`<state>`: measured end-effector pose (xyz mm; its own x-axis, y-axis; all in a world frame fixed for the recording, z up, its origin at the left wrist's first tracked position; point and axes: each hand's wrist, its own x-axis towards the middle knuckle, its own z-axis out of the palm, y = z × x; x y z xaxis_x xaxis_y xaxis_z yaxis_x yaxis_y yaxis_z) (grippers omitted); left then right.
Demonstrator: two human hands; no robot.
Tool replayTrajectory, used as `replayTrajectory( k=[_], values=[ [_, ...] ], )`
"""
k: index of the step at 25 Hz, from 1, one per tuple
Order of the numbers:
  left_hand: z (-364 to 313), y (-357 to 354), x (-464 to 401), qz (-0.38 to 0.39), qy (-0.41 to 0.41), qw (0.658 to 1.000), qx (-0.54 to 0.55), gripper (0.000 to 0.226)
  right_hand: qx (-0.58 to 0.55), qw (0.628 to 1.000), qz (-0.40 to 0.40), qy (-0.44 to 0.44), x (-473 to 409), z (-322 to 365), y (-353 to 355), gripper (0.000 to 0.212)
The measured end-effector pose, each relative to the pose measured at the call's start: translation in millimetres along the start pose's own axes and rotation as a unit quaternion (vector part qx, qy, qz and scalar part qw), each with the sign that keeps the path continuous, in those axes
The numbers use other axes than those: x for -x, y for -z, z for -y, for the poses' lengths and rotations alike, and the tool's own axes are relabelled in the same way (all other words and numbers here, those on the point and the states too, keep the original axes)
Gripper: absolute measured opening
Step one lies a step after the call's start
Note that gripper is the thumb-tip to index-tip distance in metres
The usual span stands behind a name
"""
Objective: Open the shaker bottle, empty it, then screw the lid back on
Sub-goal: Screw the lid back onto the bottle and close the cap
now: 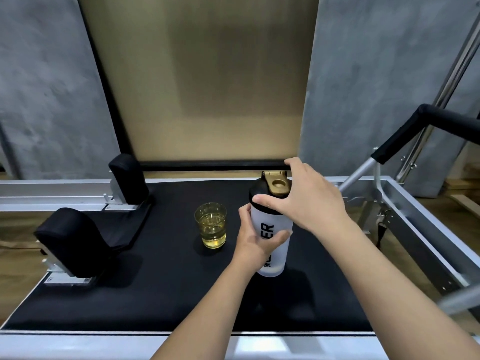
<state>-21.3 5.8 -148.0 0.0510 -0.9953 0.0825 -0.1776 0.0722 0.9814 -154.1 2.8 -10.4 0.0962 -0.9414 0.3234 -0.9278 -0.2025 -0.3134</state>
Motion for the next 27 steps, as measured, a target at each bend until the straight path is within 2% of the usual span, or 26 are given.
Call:
replayTrajectory(
  k=[1,4,6,8,10,13,15,19,21,24,26,27],
  values=[
    [0.5,1.2,0.2,0.001,-0.001,1.0,0.003,0.085,-0.018,1.0,0.019,0.009,-1.1,-3.7,2.5,0.108],
    [2.9,5.5,2.2,0.008,-0.012,1.0,0.008,0.085,-0.168,0.967,0.184,0.042,-5.8,-23.5,8.2,0.101],
    [2.6,5.6,3.7,0.001,-0.017,1.0,0.013,0.087,-0.221,0.949,0.22,0.037,-5.1,-30.5,5.4,0.093],
    [3.3,3.6,3.6,-0.001,-0.016,1.0,0.015,0.086,-0.228,0.957,0.175,0.022,-2.8,-29.1,2.0,0.095],
    [2.9,2.5,2.4,0.002,-0.006,1.0,0.018,0.081,-0.21,0.972,0.107,0.0,1.3,-18.5,-2.4,0.108],
    [-0.2,0.5,0.1,0.007,0.002,1.0,0.019,0.082,-0.081,0.996,0.021,-0.035,9.5,-3.2,-10.9,0.118],
    [-0.5,1.2,-0.4,0.008,0.002,1.0,0.021,0.08,-0.091,0.995,0.037,-0.029,8.0,-7.2,-8.7,0.118],
    [2.6,3.9,1.4,0.014,-0.007,1.0,0.024,0.085,-0.274,0.95,0.149,0.026,-1.2,-31.8,-4.8,0.094],
    [1.3,4.0,3.6,0.01,-0.009,1.0,0.019,0.083,-0.274,0.948,0.157,0.043,0.0,-33.0,-7.4,0.092],
    [-5.0,2.8,5.2,0.004,0.003,1.0,0.005,0.076,-0.181,0.978,0.099,0.024,3.3,-19.3,-10.5,0.096],
    [-8.4,-0.6,4.6,0.001,0.013,1.0,-0.012,0.076,-0.031,0.999,-0.003,-0.013,9.5,-4.2,-15.4,0.1],
    [-8.7,-2.7,3.7,-0.002,0.017,1.0,-0.024,0.076,0.04,0.998,-0.046,-0.027,13.0,1.3,-19.6,0.101]
  ],
)
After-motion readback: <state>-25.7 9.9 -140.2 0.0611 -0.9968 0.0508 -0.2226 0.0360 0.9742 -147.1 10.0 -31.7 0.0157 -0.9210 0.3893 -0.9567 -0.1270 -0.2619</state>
